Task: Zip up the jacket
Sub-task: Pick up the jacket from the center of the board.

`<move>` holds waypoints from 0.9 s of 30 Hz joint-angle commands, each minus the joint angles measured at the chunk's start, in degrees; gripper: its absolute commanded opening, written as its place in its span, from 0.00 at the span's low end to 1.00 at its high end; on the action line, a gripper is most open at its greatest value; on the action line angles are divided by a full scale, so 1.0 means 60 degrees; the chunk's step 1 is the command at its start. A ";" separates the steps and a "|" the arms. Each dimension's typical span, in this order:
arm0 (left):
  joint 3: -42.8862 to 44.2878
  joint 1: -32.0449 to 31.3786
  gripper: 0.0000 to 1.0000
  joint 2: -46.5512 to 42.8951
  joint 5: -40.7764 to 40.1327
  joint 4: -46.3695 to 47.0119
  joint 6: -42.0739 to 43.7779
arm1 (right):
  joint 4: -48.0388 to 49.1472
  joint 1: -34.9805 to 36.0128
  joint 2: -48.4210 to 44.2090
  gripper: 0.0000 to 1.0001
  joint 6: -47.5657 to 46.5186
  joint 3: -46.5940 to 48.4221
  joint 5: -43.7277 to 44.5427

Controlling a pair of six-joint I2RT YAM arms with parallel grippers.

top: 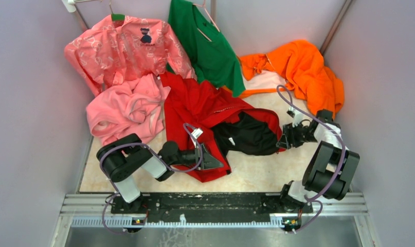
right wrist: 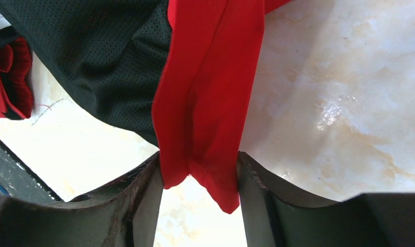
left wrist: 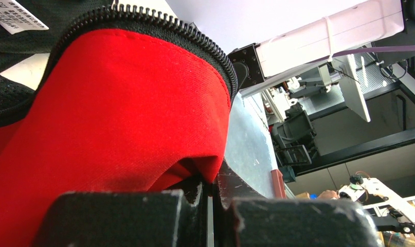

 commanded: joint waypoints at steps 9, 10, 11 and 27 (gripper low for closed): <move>-0.0100 0.0095 0.00 0.0089 0.0115 0.1561 0.0008 | -0.0316 -0.0130 0.0053 0.35 -0.0160 0.0471 -0.0417; -0.0100 0.0097 0.00 0.0090 0.0124 0.1565 0.0006 | -0.0335 -0.0130 0.0058 0.32 -0.0161 0.0471 -0.0417; -0.0100 0.0097 0.00 0.0101 0.0134 0.1565 0.0006 | -0.0329 -0.0130 0.0075 0.29 -0.0150 0.0482 -0.0404; -0.0058 0.0112 0.00 0.0129 0.0164 0.1566 -0.0022 | -0.0428 -0.0137 0.0251 0.03 -0.0114 0.0618 -0.0375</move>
